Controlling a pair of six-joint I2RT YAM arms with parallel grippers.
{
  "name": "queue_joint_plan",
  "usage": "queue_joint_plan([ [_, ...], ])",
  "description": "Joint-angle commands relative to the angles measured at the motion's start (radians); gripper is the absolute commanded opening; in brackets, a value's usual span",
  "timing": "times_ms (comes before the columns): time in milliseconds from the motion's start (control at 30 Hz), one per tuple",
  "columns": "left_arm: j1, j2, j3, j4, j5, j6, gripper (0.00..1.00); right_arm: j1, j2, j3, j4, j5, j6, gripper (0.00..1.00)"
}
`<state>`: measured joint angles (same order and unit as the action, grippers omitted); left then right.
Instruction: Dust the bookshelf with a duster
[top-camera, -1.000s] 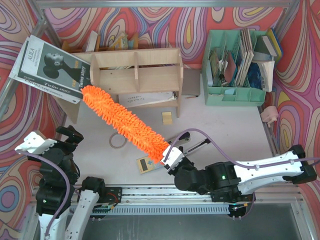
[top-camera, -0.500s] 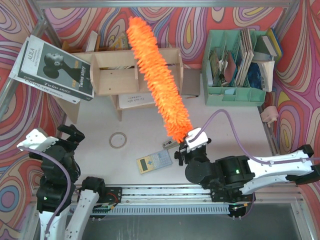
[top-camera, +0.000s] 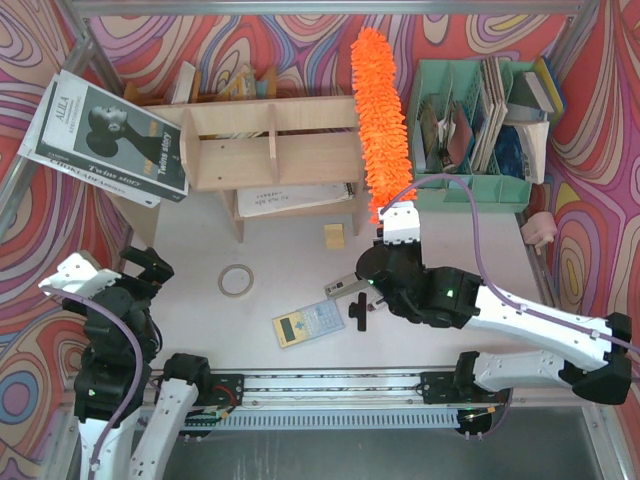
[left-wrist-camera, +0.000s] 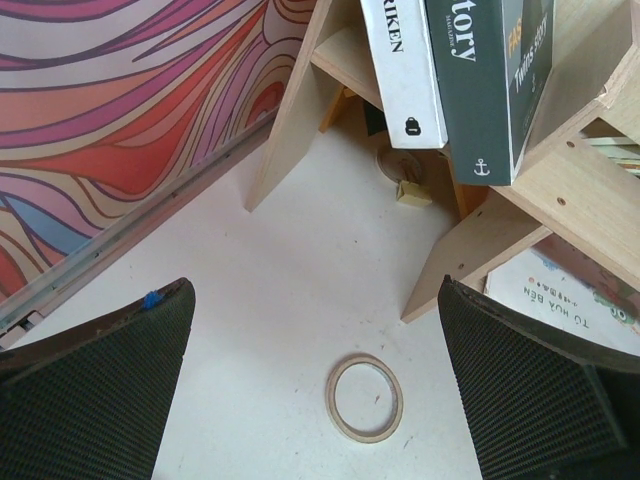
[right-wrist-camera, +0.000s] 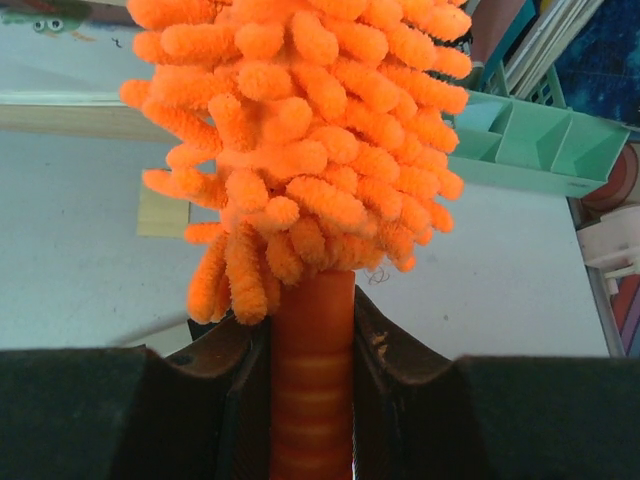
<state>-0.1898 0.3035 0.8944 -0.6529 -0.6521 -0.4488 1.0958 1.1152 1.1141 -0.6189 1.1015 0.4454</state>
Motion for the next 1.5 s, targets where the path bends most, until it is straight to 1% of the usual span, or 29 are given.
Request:
queue_joint_plan([
  [0,0.006,0.007,-0.008,0.005,0.012,-0.006,0.98,-0.047,-0.049,-0.038,0.125,-0.082,-0.089,0.00],
  [167,0.007,0.014,-0.010,0.010,0.017,-0.005,0.99,-0.086,-0.032,-0.067,0.099,-0.139,-0.040,0.00],
  [400,0.013,0.026,-0.008,0.011,0.028,-0.005,0.99,-0.107,0.028,-0.122,0.096,-0.202,0.030,0.00],
  [633,0.017,0.027,-0.008,0.012,0.028,-0.005,0.99,-0.108,0.062,-0.195,0.113,-0.298,0.090,0.00],
  [800,0.023,0.033,-0.010,0.014,0.037,-0.006,0.99,-0.108,0.056,-0.184,0.076,-0.284,0.133,0.00],
  [967,0.026,0.040,-0.008,0.015,0.043,-0.007,0.99,-0.108,-0.025,-0.120,0.114,-0.241,0.037,0.00],
  [1133,0.027,0.033,-0.008,0.012,0.039,-0.007,0.99,-0.108,-0.039,-0.068,0.100,-0.231,0.003,0.00],
  [1267,0.027,0.028,-0.010,0.013,0.036,-0.007,0.99,-0.108,-0.031,-0.089,0.093,-0.248,0.037,0.00],
  [1467,0.029,0.037,-0.009,0.015,0.043,-0.007,0.99,-0.109,-0.017,-0.178,0.094,-0.292,0.119,0.00],
])
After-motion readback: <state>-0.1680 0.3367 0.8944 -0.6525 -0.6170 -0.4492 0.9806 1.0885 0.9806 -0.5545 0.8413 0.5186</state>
